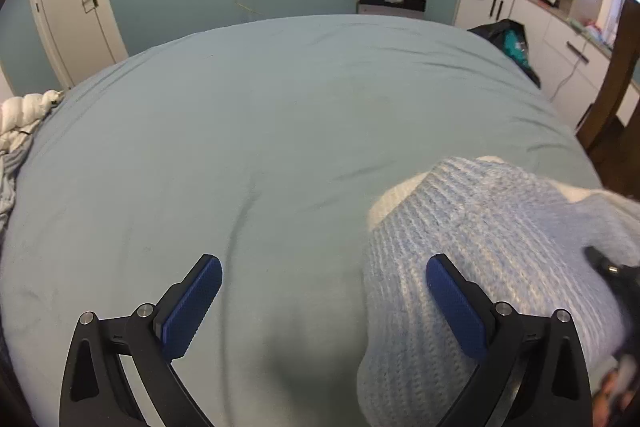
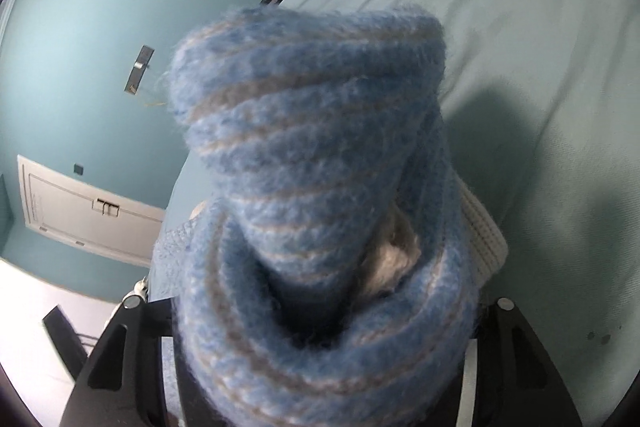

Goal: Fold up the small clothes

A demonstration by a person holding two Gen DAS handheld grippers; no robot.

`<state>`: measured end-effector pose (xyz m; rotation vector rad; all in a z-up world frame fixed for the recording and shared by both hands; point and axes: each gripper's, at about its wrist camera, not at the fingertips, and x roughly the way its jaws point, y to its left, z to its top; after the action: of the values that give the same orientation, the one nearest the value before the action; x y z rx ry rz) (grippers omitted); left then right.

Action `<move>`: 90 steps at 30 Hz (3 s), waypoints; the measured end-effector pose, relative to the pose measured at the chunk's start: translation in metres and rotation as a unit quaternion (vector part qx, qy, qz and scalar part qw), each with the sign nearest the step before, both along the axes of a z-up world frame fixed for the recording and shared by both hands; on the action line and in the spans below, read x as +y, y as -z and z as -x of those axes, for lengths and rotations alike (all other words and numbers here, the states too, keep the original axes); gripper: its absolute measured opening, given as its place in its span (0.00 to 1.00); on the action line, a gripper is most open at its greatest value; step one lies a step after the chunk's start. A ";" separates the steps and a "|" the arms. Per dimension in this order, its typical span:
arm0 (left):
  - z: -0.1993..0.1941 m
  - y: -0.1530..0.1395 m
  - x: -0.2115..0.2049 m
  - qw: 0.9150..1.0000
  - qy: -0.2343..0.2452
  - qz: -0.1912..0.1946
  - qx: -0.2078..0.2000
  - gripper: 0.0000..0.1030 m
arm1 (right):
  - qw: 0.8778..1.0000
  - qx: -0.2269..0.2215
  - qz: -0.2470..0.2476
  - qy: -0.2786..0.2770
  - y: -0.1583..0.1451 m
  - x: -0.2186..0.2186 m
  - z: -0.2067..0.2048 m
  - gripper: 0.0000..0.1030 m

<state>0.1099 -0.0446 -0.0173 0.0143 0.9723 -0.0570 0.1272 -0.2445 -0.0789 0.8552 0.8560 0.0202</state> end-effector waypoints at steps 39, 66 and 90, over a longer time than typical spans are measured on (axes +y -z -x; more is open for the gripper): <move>-0.003 -0.007 -0.024 0.997 0.059 -0.048 -0.009 1.00 | 0.936 0.037 0.316 -0.151 -0.014 0.005 -0.008 0.99; -0.024 0.001 -0.001 0.995 0.078 0.042 0.034 1.00 | 0.949 -0.031 0.287 -0.125 -0.040 0.019 0.021 0.99; -0.019 0.005 0.001 0.994 0.100 -0.003 0.044 1.00 | 0.985 -0.081 0.150 -0.034 -0.085 -0.035 0.047 0.99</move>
<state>0.1291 -0.0433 -0.0224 0.1152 1.0561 -0.2399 0.0800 -0.2796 0.0063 0.5339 0.7135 0.0199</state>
